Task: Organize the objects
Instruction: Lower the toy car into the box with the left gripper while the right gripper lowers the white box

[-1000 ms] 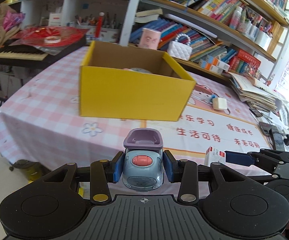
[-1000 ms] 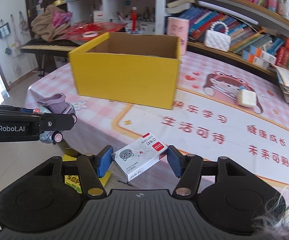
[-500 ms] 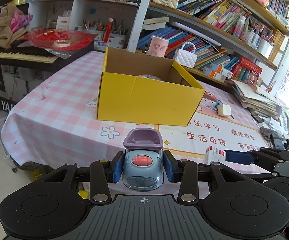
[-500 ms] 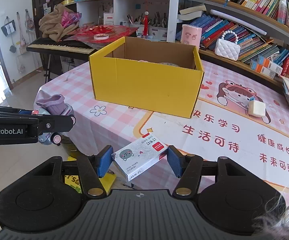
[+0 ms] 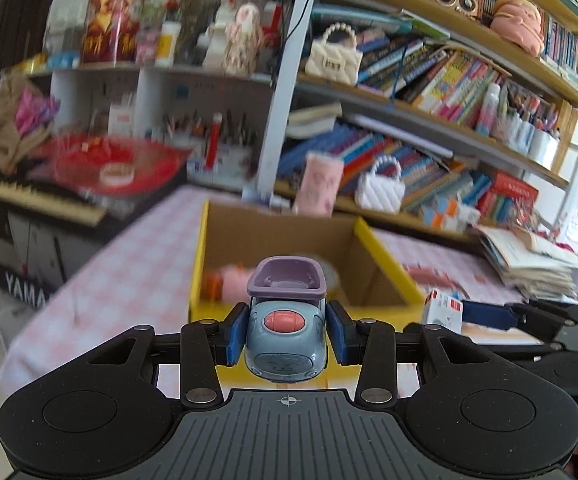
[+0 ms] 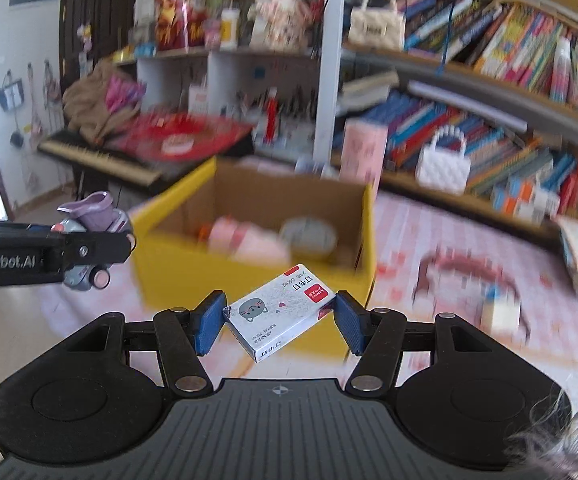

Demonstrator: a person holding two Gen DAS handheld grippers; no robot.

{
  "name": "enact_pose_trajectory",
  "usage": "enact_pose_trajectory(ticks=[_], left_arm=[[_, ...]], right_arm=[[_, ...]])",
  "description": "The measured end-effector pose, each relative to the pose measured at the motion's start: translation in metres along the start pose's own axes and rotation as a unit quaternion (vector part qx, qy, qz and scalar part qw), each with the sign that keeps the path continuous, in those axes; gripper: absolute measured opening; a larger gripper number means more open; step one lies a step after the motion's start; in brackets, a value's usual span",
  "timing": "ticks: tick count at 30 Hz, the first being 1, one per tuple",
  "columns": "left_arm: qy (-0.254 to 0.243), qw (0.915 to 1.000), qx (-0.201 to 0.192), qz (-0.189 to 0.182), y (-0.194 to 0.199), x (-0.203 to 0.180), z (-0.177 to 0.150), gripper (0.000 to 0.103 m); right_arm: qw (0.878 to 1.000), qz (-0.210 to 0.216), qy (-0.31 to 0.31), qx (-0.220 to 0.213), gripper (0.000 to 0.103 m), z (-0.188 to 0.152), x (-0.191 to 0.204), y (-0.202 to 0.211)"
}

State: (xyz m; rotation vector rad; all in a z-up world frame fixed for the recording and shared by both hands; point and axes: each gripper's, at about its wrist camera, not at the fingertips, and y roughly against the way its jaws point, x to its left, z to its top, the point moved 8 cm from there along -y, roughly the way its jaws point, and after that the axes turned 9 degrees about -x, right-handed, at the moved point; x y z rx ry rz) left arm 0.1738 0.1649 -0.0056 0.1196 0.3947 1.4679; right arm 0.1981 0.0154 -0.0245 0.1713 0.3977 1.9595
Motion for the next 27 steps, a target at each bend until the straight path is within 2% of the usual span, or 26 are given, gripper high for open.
enact_pose_trajectory(ticks=[3, 6, 14, 21, 27], left_arm=[[-0.008, 0.9999, -0.008, 0.012, -0.028, -0.006, 0.013, 0.04], [-0.012, 0.9995, 0.002, 0.029, -0.058, -0.01, 0.012, 0.04], [-0.035, 0.9962, 0.046, 0.065, -0.113, -0.008, -0.002, 0.04], [-0.035, 0.992, 0.093, 0.077, -0.136, -0.004, -0.022, 0.04], [-0.004, 0.991, 0.11, 0.077, -0.141, -0.001, -0.029, 0.04]], right_arm=[[1.0, -0.011, 0.025, -0.003, 0.057, 0.017, -0.013, -0.034], [0.998, -0.014, 0.055, 0.015, 0.057, 0.018, -0.021, -0.069], [0.987, 0.026, 0.14, 0.072, 0.057, -0.002, -0.023, -0.132], [0.979, 0.102, 0.147, 0.1, 0.057, -0.005, -0.017, -0.144], [0.978, 0.134, 0.061, 0.149, 0.057, -0.014, -0.026, -0.152]])
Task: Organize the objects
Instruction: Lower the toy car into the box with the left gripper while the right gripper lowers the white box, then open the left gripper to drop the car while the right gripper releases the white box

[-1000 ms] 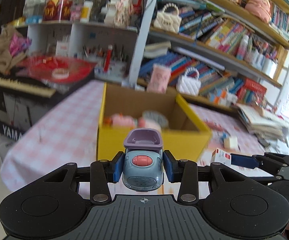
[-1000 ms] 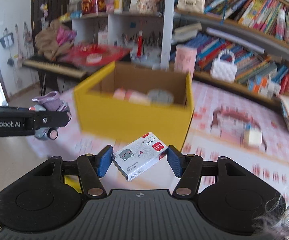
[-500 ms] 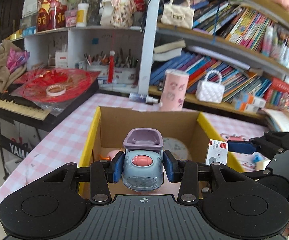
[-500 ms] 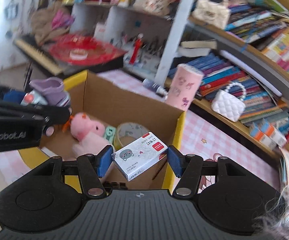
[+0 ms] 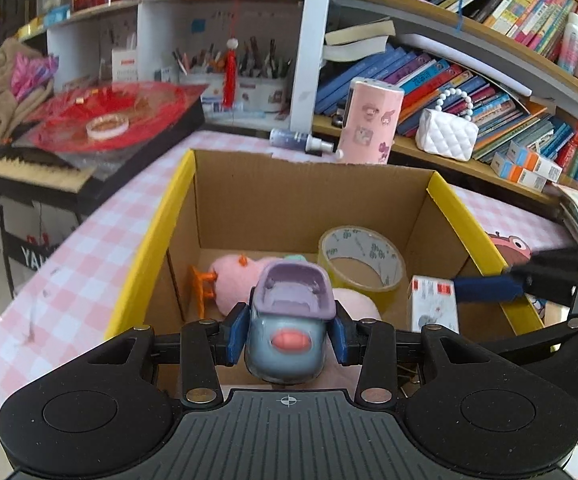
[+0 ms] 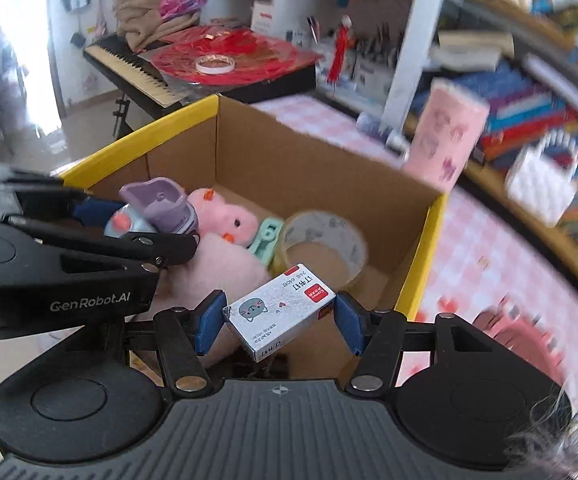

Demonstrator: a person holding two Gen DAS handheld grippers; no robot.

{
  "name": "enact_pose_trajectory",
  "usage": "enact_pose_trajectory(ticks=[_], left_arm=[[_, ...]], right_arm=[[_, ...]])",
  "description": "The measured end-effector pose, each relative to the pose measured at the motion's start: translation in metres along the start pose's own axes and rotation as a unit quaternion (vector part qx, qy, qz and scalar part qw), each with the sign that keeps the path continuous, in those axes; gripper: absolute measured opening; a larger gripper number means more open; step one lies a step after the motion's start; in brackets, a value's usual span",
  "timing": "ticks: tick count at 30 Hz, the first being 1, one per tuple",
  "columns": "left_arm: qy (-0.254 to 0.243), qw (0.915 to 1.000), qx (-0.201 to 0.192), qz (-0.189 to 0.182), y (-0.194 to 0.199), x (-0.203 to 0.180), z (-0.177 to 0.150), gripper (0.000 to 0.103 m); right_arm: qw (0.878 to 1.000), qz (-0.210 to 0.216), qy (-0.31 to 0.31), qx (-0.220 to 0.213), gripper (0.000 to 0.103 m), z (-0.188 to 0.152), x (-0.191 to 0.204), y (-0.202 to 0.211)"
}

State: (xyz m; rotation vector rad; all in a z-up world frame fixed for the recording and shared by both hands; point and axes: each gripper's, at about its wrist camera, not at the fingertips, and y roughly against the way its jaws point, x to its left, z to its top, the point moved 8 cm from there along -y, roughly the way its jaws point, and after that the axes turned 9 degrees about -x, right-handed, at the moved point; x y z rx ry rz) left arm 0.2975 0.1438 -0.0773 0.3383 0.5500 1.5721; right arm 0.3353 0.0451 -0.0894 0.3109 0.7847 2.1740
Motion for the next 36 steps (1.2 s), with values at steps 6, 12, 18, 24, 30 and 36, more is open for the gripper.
enact_pose_trajectory(ticks=[6, 12, 18, 24, 30, 36], left_arm=[[0.001, 0.9996, -0.026, 0.007, 0.009, 0.001, 0.004, 0.065], [-0.004, 0.9957, -0.091, -0.011, 0.045, -0.006, 0.026, 0.077], [0.005, 0.9914, -0.13, -0.012, 0.086, -0.001, 0.035, 0.082], [0.013, 0.9911, -0.132, -0.008, 0.119, 0.011, 0.018, 0.082], [0.017, 0.9935, -0.113, -0.001, 0.139, 0.022, -0.01, 0.082], [-0.021, 0.9947, -0.098, 0.023, 0.158, 0.028, -0.04, 0.087]], right_arm=[[1.0, -0.002, 0.003, -0.012, 0.061, 0.0, 0.003, 0.002], [0.996, -0.023, 0.012, -0.08, 0.068, 0.013, 0.006, 0.031], [0.988, -0.065, 0.002, -0.14, 0.071, 0.019, 0.011, 0.078], [0.982, -0.105, -0.039, -0.153, 0.071, 0.002, 0.014, 0.112], [0.977, -0.139, -0.085, -0.139, 0.071, -0.031, 0.031, 0.132], [0.973, -0.17, -0.097, -0.123, 0.071, -0.065, 0.055, 0.148]])
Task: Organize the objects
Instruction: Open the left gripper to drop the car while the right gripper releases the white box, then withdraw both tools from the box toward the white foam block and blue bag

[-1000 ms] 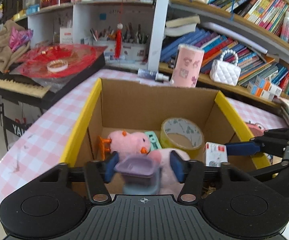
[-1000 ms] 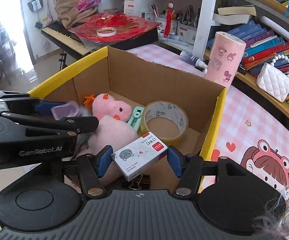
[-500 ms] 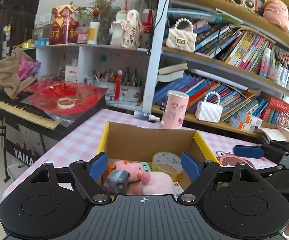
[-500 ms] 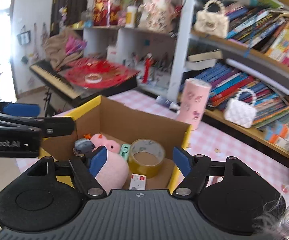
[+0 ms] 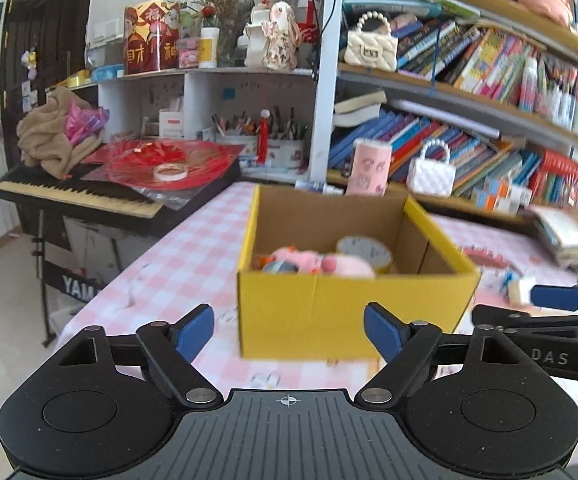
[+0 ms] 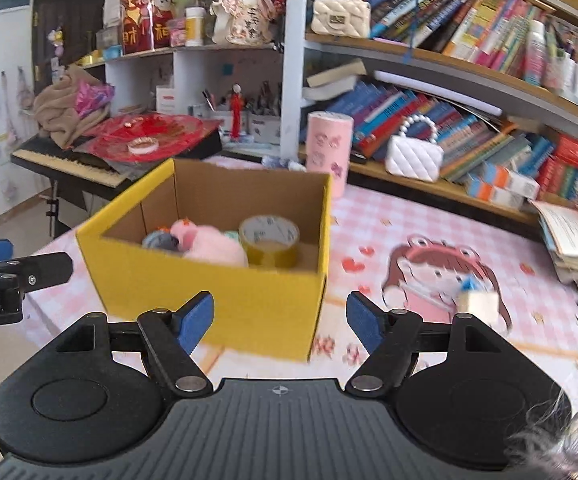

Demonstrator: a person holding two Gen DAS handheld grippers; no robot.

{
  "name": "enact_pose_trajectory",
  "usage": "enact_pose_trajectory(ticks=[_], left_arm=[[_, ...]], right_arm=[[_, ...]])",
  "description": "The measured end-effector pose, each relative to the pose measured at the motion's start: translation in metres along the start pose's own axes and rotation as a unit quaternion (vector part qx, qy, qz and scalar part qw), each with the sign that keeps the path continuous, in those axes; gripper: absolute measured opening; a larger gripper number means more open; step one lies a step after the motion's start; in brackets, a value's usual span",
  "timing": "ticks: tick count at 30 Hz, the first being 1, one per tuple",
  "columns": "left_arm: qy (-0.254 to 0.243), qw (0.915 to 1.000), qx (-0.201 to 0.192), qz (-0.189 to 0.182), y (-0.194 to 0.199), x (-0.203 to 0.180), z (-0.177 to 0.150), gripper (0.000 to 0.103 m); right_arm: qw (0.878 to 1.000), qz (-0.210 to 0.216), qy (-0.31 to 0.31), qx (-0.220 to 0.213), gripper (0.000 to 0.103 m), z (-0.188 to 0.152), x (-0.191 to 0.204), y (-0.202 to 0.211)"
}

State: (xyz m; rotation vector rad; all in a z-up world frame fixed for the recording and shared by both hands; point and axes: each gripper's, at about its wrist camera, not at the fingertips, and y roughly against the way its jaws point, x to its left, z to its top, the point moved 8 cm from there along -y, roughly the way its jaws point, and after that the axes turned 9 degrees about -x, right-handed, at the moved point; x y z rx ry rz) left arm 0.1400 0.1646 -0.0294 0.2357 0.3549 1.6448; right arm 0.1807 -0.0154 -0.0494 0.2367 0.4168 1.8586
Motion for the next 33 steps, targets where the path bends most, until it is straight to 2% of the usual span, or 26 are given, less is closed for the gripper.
enact_pose_trajectory(ticks=[5, 13, 24, 33], left_arm=[[0.0, 0.9997, 0.026, -0.004, 0.016, 0.003, -0.021, 0.087], [-0.009, 0.9989, 0.039, -0.022, 0.039, 0.0, -0.038, 0.091], [-0.023, 0.9952, 0.072, -0.062, 0.053, -0.014, -0.059, 0.091], [-0.046, 0.9884, 0.089, -0.114, 0.058, -0.042, -0.07, 0.091]], right_arm=[[1.0, -0.009, -0.007, 0.026, 0.071, -0.029, 0.008, 0.019], [0.999, -0.02, -0.006, 0.033, 0.073, -0.048, 0.017, 0.046], [0.997, -0.05, -0.028, 0.046, 0.075, -0.072, 0.014, 0.077], [0.992, -0.095, -0.054, 0.059, 0.076, -0.086, -0.009, 0.097]])
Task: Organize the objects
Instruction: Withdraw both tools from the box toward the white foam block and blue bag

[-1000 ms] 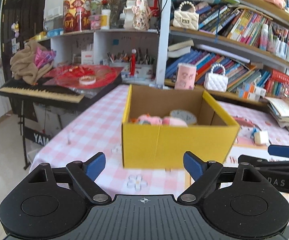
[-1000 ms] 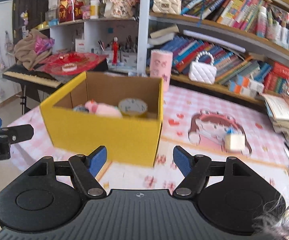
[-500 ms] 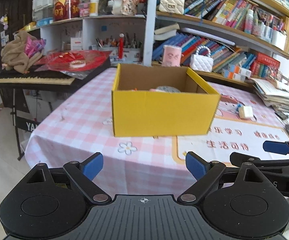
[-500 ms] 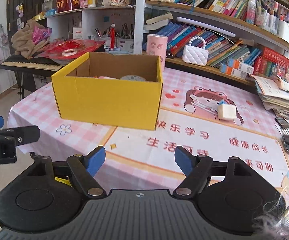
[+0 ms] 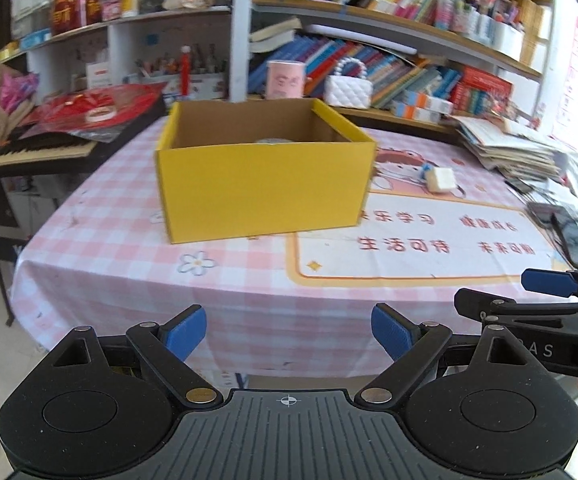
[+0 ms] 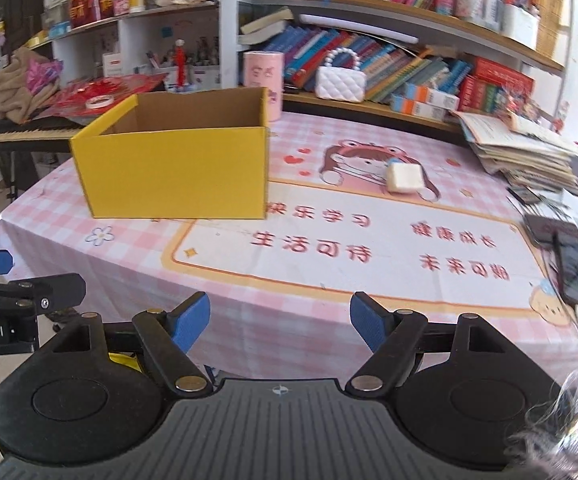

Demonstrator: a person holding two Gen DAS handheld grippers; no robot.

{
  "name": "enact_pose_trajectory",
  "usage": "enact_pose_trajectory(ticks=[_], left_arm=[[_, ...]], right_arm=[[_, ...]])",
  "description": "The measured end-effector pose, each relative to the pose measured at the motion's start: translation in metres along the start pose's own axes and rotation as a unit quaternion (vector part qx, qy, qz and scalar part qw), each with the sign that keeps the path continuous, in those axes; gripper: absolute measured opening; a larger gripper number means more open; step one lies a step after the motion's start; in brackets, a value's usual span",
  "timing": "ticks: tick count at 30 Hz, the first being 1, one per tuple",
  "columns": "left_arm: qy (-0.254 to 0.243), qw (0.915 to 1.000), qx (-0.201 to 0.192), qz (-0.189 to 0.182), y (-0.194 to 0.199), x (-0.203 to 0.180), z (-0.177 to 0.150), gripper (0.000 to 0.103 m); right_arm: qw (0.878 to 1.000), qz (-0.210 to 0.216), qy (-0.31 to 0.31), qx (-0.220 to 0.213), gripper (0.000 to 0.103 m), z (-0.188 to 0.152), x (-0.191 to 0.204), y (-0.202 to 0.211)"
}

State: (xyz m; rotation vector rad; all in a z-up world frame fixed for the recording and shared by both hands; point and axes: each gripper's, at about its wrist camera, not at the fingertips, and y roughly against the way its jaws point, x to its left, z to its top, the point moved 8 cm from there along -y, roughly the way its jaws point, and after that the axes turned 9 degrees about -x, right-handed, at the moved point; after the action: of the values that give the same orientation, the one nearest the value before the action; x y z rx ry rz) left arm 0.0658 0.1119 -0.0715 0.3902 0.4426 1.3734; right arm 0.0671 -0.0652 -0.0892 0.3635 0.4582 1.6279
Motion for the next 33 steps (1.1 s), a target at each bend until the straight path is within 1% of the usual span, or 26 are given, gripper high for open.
enact_pose_trajectory(ticks=[11, 21, 25, 33], left_arm=[[-0.03, 0.9985, 0.007, -0.045, -0.015, -0.041, 0.002, 0.091], [-0.057, 0.9946, 0.02, -0.084, -0.04, -0.096, 0.007, 0.091], [-0.061, 0.9938, 0.025, -0.089, -0.052, -0.113, 0.012, 0.091], [-0.061, 0.9935, 0.04, -0.088, -0.079, -0.136, 0.015, 0.091]], right_arm=[[0.998, -0.045, -0.031, 0.01, 0.076, -0.012, -0.042, 0.008], [0.995, -0.083, -0.06, 0.021, 0.077, -0.02, -0.095, 0.005], [0.994, -0.085, -0.062, 0.027, 0.077, -0.019, -0.11, -0.002], [0.994, -0.079, -0.059, 0.044, 0.078, -0.016, -0.137, -0.025]])
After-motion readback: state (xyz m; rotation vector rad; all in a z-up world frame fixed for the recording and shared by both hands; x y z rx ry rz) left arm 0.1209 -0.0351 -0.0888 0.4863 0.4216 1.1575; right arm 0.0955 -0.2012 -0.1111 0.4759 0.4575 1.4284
